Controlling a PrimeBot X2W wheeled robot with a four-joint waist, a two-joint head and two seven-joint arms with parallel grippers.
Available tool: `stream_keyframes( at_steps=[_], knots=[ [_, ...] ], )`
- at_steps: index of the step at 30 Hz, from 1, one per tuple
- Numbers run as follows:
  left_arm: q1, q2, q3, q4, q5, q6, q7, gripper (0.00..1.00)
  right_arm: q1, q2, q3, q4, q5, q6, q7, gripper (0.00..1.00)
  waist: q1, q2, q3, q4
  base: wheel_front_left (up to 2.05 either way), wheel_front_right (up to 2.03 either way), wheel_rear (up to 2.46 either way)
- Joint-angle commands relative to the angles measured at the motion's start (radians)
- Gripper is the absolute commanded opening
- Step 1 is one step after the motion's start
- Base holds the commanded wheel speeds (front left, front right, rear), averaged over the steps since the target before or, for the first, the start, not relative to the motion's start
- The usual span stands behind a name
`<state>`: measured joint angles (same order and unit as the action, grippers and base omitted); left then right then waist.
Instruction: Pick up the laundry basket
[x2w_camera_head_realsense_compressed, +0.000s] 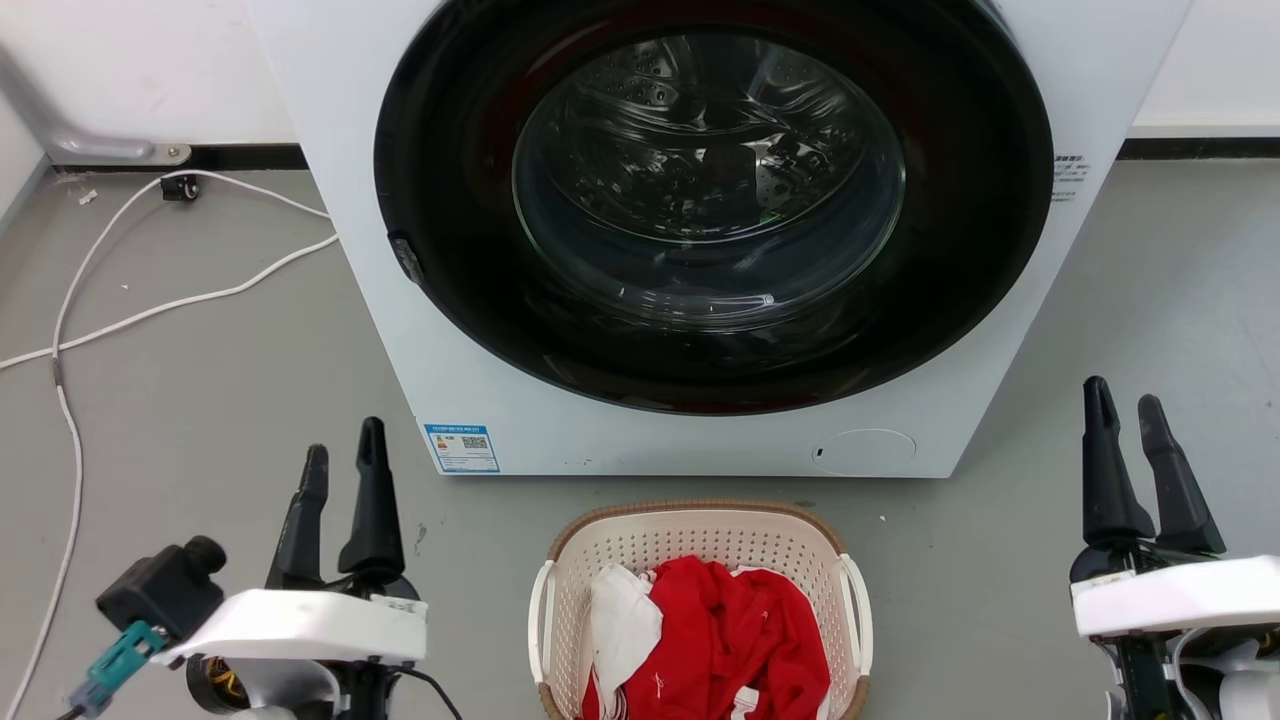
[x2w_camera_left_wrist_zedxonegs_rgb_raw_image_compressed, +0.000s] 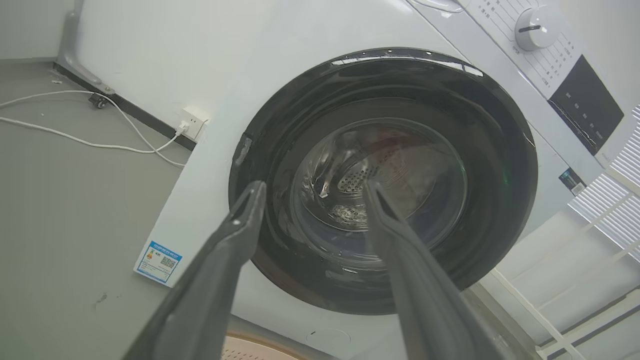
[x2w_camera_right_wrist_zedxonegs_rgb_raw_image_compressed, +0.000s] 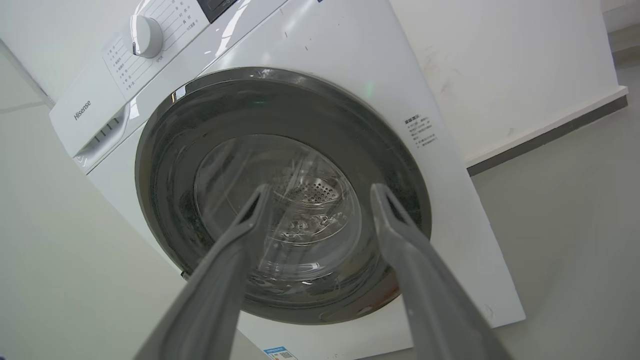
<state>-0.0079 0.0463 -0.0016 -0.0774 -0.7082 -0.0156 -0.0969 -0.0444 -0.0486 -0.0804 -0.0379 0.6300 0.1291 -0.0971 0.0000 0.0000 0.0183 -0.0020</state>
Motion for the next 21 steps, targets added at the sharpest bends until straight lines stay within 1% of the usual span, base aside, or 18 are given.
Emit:
stream_keyframes(
  at_steps=[1,3,4,5,6,13,14,15,16,21],
  knots=[
    [-0.003,0.006,-0.008,-0.022,0.034,0.006,-0.009,1.0,-0.005,-0.003,0.003,-0.022,-0.032,0.002,-0.008,1.0,0.0,0.0,0.0,0.0,0.0,0.0,0.0],
    [-0.001,0.015,-0.029,-0.026,0.075,0.016,-0.015,1.0,-0.002,-0.003,0.006,-0.026,-0.075,0.002,-0.014,1.0,0.0,0.0,0.001,-0.001,0.0,0.0,0.0],
    [0.002,0.026,-0.052,-0.023,0.109,0.027,-0.021,1.0,0.003,-0.003,0.014,-0.03,-0.142,0.002,-0.02,1.0,0.0,0.0,0.002,-0.001,0.0,0.0,0.0],
    [0.002,0.026,-0.052,-0.023,0.109,0.027,-0.021,1.0,0.003,-0.003,0.014,-0.03,-0.142,0.002,-0.02,1.0,0.0,0.0,0.002,-0.001,0.0,0.0,0.0],
    [0.0,0.042,-0.076,-0.026,0.147,0.045,-0.027,1.0,0.01,-0.002,0.025,-0.029,-0.193,0.002,-0.026,1.0,0.0,0.0,0.002,-0.002,0.0,0.0,0.0],
    [-0.003,0.1,-0.175,-0.033,0.242,0.124,-0.046,1.0,0.017,-0.003,0.019,-0.034,-0.285,0.002,-0.045,1.0,0.0,0.0,-0.003,-0.003,0.0,0.0,0.0],
    [-0.003,0.1,-0.175,-0.033,0.242,0.124,-0.046,1.0,0.017,-0.003,0.019,-0.034,-0.285,0.002,-0.045,1.0,0.0,0.0,-0.003,-0.003,0.0,0.0,0.0],
    [-0.007,0.113,-0.198,-0.034,0.264,0.149,-0.052,1.0,0.021,-0.003,0.023,-0.035,-0.304,0.002,-0.051,1.0,0.0,0.0,-0.004,-0.003,0.0,0.0,0.0],
    [-0.007,0.113,-0.198,-0.034,0.264,0.149,-0.052,1.0,0.021,-0.003,0.023,-0.035,-0.304,0.002,-0.051,1.0,0.0,0.0,-0.004,-0.003,0.0,0.0,0.0],
    [-0.022,0.153,-0.259,-0.038,0.319,0.2,-0.064,1.0,0.029,-0.003,0.024,-0.039,-0.372,0.002,-0.065,1.0,0.0,0.0,-0.004,-0.003,0.0,0.0,0.0]
  ],
)
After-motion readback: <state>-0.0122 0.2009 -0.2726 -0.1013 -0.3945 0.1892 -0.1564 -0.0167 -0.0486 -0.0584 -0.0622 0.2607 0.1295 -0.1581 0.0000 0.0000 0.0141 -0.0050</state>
